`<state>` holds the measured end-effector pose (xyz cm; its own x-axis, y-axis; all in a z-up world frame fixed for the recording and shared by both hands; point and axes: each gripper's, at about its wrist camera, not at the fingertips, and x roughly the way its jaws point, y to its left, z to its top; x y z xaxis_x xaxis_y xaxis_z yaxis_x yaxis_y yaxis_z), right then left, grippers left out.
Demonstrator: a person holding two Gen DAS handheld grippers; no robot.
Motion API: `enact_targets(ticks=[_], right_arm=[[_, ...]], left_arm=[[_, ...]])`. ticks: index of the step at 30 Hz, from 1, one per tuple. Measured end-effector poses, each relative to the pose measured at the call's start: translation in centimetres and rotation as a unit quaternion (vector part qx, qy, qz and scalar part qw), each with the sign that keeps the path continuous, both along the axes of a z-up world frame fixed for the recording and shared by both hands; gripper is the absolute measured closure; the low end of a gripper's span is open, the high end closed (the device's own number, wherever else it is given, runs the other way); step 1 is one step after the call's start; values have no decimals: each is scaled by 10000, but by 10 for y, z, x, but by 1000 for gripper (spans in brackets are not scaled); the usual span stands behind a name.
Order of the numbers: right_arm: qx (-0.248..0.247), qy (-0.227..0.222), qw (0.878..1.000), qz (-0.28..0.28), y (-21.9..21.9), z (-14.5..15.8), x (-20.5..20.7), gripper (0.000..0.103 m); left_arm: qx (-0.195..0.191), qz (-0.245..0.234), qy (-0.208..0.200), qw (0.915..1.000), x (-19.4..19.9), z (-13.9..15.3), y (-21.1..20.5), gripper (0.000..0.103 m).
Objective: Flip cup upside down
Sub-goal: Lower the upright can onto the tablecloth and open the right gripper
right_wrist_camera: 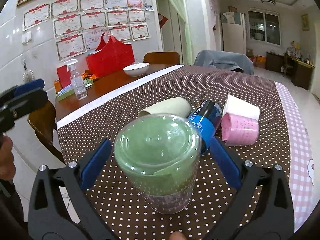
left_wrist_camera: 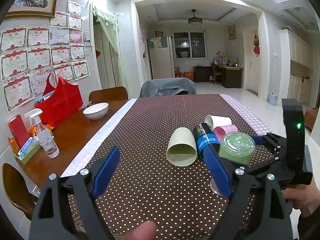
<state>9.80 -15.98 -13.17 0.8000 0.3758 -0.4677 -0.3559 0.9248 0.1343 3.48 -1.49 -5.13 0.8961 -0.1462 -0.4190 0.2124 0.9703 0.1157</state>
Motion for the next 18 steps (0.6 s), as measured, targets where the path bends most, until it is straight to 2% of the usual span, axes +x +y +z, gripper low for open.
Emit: enact_targets(ticks=[18], right_arm=[[497,-201,9950,-839,-25,55,-29,6]], left_arm=[[-15,43,-234,9997,-10,18,-6,19]])
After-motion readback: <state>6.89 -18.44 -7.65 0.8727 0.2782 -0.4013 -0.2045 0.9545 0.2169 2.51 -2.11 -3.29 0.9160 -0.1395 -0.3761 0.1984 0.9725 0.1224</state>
